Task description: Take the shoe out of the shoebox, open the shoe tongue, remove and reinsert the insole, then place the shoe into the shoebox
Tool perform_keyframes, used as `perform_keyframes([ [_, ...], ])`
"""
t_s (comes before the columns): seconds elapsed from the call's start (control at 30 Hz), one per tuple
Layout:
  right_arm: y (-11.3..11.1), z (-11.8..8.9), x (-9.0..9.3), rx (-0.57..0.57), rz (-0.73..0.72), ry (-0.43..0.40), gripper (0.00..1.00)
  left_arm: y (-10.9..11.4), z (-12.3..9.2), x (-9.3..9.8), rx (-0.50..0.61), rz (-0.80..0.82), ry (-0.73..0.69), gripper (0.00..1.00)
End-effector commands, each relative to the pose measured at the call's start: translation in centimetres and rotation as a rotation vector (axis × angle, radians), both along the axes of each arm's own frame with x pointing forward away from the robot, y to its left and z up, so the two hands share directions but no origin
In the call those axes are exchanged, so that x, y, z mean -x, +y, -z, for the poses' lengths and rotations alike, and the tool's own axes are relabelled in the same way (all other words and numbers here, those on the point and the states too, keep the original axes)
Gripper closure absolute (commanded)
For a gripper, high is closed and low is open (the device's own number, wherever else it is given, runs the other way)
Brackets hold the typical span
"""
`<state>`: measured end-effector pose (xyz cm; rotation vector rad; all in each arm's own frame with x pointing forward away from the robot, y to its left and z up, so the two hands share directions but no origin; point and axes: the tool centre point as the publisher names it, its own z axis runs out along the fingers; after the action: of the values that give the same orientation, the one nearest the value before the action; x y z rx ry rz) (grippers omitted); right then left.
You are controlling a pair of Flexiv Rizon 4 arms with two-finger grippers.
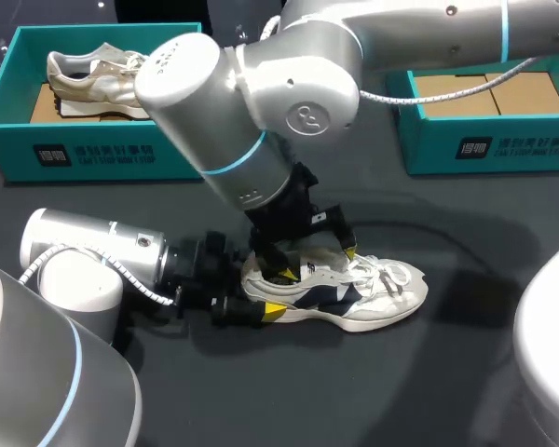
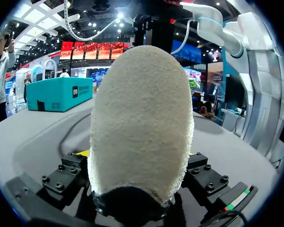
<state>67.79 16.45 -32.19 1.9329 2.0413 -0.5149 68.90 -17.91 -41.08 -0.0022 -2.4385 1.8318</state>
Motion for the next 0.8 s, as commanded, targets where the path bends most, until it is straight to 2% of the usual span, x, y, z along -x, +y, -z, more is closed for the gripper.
perform_keyframes([
  [0.03,0.4,0.5,0.0,0.022,0.0,-0.008,0.0,0.2,0.1,0.2,-0.002,-0.001,-0.001,1.0],
  [0.5,-0.6,2.1,-0.7,0.069,-0.003,-0.044,0.0,0.2,0.1,0.2,-0.002,-0.001,-0.001,1.0],
  [0.8,-1.9,1.9,-0.2,0.073,0.032,-0.064,0.0,0.2,0.1,0.2,-0.002,-0.001,-0.001,1.0],
])
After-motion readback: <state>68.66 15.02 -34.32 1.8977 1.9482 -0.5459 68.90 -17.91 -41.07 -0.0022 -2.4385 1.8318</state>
